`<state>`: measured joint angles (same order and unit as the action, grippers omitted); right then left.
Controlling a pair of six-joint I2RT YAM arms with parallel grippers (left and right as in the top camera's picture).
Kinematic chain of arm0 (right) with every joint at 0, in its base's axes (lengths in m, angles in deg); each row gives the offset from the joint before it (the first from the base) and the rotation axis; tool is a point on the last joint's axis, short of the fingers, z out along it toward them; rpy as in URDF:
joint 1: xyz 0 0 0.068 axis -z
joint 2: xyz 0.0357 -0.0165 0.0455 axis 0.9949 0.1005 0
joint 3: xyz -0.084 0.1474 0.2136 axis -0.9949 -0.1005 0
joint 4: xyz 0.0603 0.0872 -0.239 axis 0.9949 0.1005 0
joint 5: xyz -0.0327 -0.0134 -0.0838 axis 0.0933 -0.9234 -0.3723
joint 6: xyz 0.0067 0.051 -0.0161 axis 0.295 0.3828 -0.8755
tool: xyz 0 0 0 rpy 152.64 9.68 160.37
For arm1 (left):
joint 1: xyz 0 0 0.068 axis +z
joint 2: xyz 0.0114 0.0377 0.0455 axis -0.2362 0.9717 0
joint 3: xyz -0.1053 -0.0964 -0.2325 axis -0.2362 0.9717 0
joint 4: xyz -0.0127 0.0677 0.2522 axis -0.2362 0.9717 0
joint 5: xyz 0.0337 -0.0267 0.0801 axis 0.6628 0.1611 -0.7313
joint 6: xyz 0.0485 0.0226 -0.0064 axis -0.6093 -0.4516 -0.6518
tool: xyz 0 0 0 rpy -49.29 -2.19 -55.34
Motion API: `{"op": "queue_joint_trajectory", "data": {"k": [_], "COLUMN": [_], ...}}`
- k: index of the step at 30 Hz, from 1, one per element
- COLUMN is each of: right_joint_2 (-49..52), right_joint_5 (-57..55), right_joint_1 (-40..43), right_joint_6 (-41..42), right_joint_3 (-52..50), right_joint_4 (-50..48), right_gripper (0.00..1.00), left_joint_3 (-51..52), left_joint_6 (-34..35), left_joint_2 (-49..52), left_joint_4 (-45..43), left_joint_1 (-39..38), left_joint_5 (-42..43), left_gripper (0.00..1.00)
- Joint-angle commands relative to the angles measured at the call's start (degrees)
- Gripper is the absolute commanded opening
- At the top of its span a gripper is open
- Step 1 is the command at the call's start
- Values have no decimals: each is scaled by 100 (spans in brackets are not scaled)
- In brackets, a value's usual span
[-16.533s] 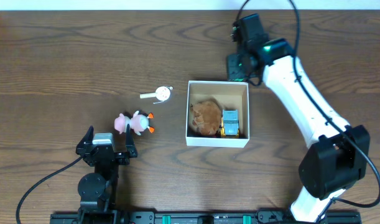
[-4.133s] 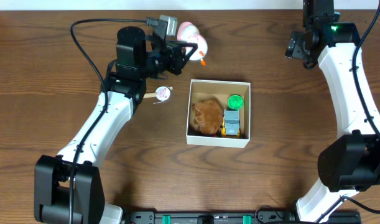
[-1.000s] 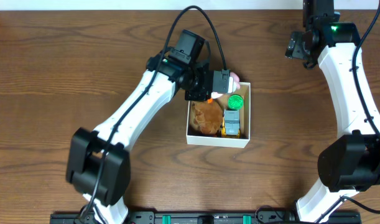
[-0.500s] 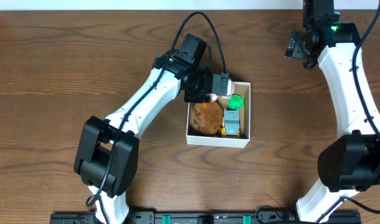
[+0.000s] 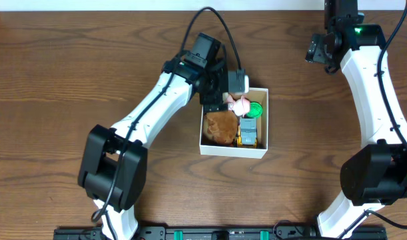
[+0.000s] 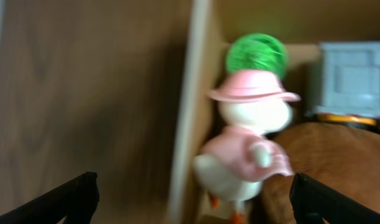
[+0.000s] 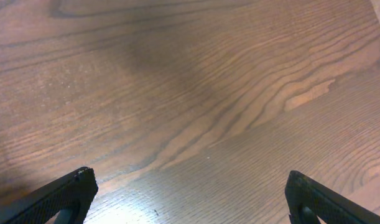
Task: Pack container
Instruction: 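Open the left gripper and withdraw it from the box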
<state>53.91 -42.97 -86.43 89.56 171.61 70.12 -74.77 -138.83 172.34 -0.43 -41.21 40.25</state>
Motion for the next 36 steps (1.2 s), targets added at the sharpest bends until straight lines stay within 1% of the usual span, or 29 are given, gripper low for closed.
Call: {"op": "queue_joint_trajectory", "data": {"k": [1, 6, 11, 14, 17, 20, 22, 24, 26, 28, 29, 36], "right_joint_2": [-79, -79, -79, -79, -79, -79, -79, -79, -79, -79, -79, -79], "right_joint_5": [-37, -37, -37, -37, -37, -37, -37, -37, -37, -37, -37, -37], "right_joint_1": [46, 46, 46, 46, 46, 46, 46, 46, 46, 46, 46, 48], "right_joint_6": [-46, -46, -46, -46, -46, -46, -46, -46, -46, -46, -46, -46], "right_joint_3": [94, 94, 94, 94, 94, 94, 94, 94, 94, 94, 94, 94], "right_joint_4": [4, 4, 4, 4, 4, 4, 4, 4, 4, 4, 4, 4], "right_gripper": [99, 99, 99, 99, 99, 99, 99, 99, 99, 99, 99, 99], "left_joint_3": [-144, -144, -142, -131, -70, -61, -61, -61, -61, -61, -61, -61], "left_joint_6": [1047, 2337, 3928, 4527, 5040, 6319, 7473, 8518, 9239, 9617, 9680, 9676], "left_joint_2": [-564, -1204, -1602, -1587, -1521, -1368, -1233, -1073, -868, -610, -490, 483], "left_joint_4": [-273, -616, -328, -50, -13, -11, 13, 74, 74, 74, 72, 70], "left_joint_1": [247, 715, 1427, 1775, 1985, 2092, 2096, 2083, 2059, 2033, 2013, 1961], "left_joint_5": [-24, -26, -26, -26, -162, -1110, -1836, -2269, -2365, -2361, -2358, -2358], "left_gripper": [98, 98, 98, 98, 98, 98, 98, 98, 98, 98, 98, 98]}}
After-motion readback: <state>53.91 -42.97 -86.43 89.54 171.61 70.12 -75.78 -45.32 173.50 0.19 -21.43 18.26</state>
